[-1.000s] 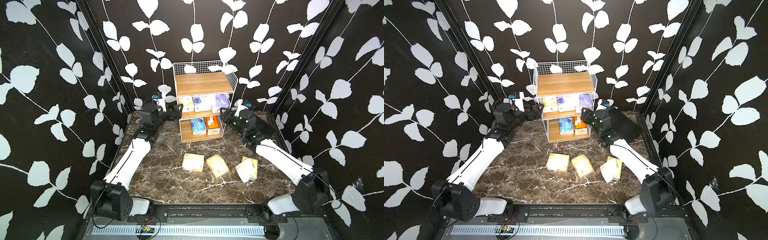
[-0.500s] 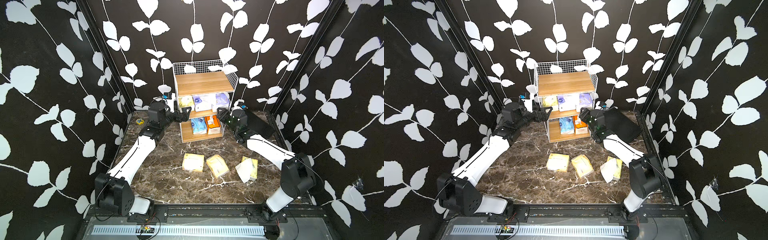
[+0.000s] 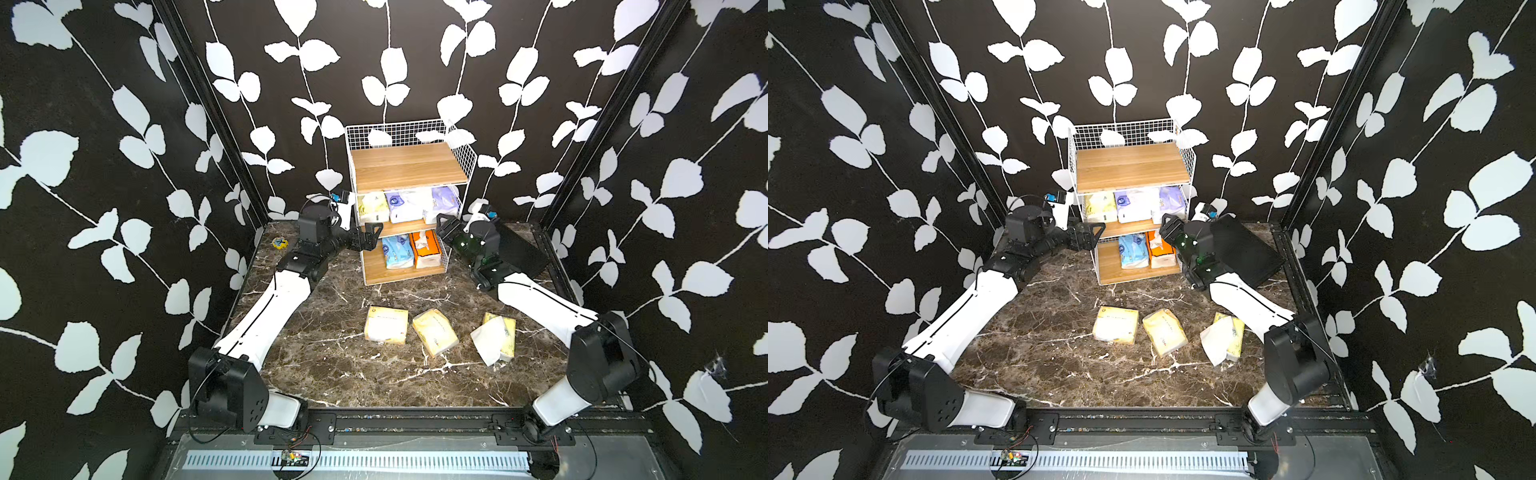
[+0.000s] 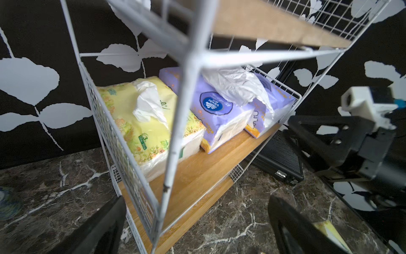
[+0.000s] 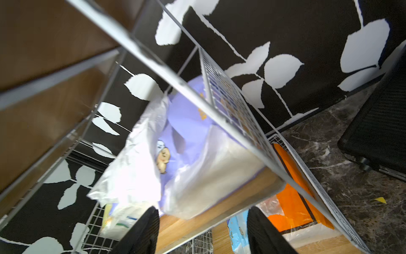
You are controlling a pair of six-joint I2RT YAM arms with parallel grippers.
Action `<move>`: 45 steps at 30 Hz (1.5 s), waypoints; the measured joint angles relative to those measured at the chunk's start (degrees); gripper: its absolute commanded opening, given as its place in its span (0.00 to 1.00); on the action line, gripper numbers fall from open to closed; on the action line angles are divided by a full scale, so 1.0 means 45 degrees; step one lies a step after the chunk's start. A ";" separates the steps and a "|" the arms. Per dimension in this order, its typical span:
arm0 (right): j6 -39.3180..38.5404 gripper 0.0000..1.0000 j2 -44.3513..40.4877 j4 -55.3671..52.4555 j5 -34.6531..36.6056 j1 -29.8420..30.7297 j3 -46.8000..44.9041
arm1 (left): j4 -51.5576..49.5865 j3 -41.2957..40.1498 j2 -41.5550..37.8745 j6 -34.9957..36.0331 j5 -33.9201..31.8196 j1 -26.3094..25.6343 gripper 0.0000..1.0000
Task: Remove the tissue boxes from the shelf
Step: Move the box of tissues to the shelf.
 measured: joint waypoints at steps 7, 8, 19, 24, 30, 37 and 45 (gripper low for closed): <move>-0.0330 0.69 -0.0481 -0.0126 0.0248 0.0005 0.0573 | 0.0219 -0.0442 -0.0729 0.0223 -0.0029 -0.0102 0.99; -0.0345 0.69 -0.0379 -0.0238 0.0287 0.0005 0.0724 | 0.0194 -0.0442 -0.0729 0.0253 -0.0029 -0.0102 0.99; -0.0311 0.76 0.0933 -0.1622 0.0583 0.0005 0.1792 | 0.0155 -0.0651 -0.1146 0.0408 -0.0097 -0.0102 0.99; -0.0617 0.80 0.1486 -0.2438 0.0767 0.0005 0.2866 | 0.0165 -0.0656 -0.1214 0.0408 -0.0068 -0.0102 0.99; -0.0797 0.80 0.1734 -0.2997 0.0971 0.0005 0.3565 | 0.0185 -0.0772 -0.1219 0.0442 -0.0078 -0.0102 0.99; -0.0874 0.74 0.2715 -0.3410 0.1107 0.0000 0.4347 | 0.0170 -0.0903 -0.1229 0.0461 -0.0083 -0.0102 0.99; -0.1127 0.38 0.2652 -0.3390 0.1389 -0.0034 0.4109 | 0.0170 -0.0903 -0.1234 0.0457 -0.0073 -0.0102 0.99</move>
